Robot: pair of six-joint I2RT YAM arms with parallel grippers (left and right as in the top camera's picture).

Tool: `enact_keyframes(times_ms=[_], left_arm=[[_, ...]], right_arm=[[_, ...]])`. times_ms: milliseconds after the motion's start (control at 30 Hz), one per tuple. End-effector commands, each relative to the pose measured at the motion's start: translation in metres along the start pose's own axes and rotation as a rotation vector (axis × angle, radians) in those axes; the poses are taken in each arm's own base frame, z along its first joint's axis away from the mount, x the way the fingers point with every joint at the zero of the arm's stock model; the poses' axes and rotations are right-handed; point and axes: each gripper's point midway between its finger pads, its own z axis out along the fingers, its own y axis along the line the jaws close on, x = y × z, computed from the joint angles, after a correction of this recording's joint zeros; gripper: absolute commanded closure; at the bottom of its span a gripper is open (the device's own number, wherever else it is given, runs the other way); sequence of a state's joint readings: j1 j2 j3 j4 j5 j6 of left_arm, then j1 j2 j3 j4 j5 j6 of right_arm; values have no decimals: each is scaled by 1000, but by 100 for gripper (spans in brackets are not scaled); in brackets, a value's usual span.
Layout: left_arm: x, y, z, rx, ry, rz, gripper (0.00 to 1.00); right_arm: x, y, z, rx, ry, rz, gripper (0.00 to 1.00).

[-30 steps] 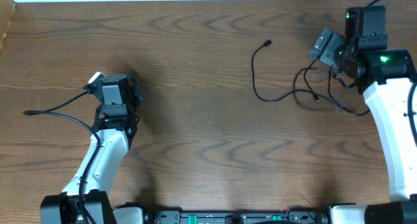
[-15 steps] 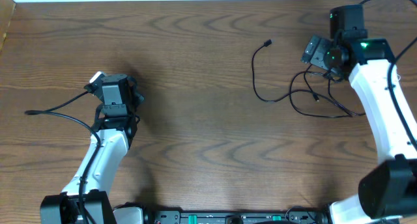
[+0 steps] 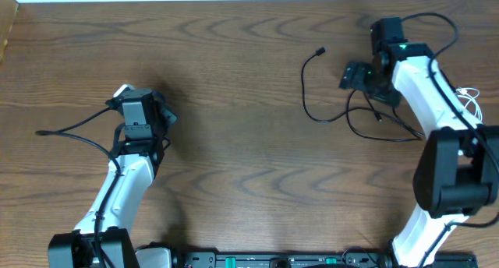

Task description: Untangle cables

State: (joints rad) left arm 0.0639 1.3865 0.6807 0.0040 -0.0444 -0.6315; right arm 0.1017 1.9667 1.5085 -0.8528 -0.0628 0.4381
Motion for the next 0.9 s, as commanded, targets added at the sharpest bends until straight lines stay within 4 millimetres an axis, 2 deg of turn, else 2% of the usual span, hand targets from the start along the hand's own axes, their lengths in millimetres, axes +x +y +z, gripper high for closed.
enact_keyframes(times_ms=[0, 67, 133, 300, 400, 467, 567, 700, 733, 867], left_arm=[[4, -9, 0, 46, 35, 0, 62], [7, -7, 3, 38, 45, 1, 62], [11, -4, 8, 26, 59, 2, 62], [23, 4, 23, -6, 98, 5, 62], [30, 9, 31, -22, 116, 7, 62], [35, 12, 37, -32, 129, 8, 55], [39, 15, 43, -43, 142, 9, 50], [45, 19, 47, -56, 157, 10, 40], [45, 20, 47, -58, 160, 10, 2], [45, 19, 47, -56, 157, 2, 2]], right_arm=[[27, 60, 5, -249, 89, -240, 1], [38, 85, 7, -329, 101, -346, 4], [45, 101, 11, -341, 96, -392, 11], [63, 144, 29, -374, 66, -500, 45], [70, 167, 40, -388, 35, -555, 79], [75, 178, 54, -368, 8, -590, 87], [74, 176, 73, -284, -28, -599, 92], [65, 153, 97, -124, -59, -506, 91], [62, 146, 103, -84, -65, -479, 93], [54, 121, 115, -7, -60, -339, 95]])
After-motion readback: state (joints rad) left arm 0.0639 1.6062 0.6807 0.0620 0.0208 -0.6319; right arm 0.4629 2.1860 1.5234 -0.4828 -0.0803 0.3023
